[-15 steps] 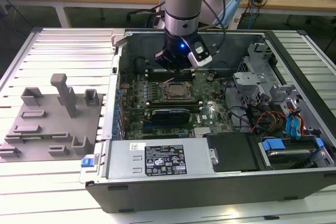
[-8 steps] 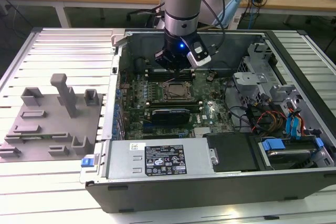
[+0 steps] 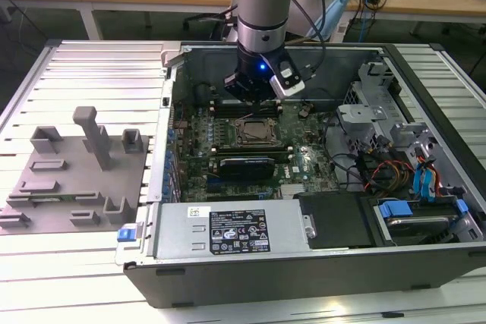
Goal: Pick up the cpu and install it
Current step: 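Install the first cpu locking lever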
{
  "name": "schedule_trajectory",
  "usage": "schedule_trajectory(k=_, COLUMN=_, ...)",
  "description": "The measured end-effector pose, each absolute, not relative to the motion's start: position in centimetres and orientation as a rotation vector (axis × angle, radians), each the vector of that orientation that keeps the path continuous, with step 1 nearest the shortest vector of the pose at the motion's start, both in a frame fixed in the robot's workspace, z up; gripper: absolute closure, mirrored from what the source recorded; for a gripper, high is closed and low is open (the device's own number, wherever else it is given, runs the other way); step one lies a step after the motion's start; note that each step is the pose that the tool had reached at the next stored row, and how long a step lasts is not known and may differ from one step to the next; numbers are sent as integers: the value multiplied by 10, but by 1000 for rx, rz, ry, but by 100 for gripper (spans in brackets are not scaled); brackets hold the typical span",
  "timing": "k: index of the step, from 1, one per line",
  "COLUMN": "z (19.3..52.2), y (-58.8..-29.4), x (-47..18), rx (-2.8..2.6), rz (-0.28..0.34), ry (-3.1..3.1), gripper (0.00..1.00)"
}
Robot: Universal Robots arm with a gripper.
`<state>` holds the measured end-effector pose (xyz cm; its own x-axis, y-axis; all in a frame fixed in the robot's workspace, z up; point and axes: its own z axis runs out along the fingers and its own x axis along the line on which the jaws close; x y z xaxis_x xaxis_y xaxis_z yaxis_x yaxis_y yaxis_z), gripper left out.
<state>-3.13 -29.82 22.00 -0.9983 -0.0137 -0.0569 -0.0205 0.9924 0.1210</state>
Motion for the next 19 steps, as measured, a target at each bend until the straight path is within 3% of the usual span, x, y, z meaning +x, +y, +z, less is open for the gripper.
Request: schedule_trajectory(k=19, z=210, y=-298, x=-39, rx=85, rz=176, ry=2995, gripper=89)
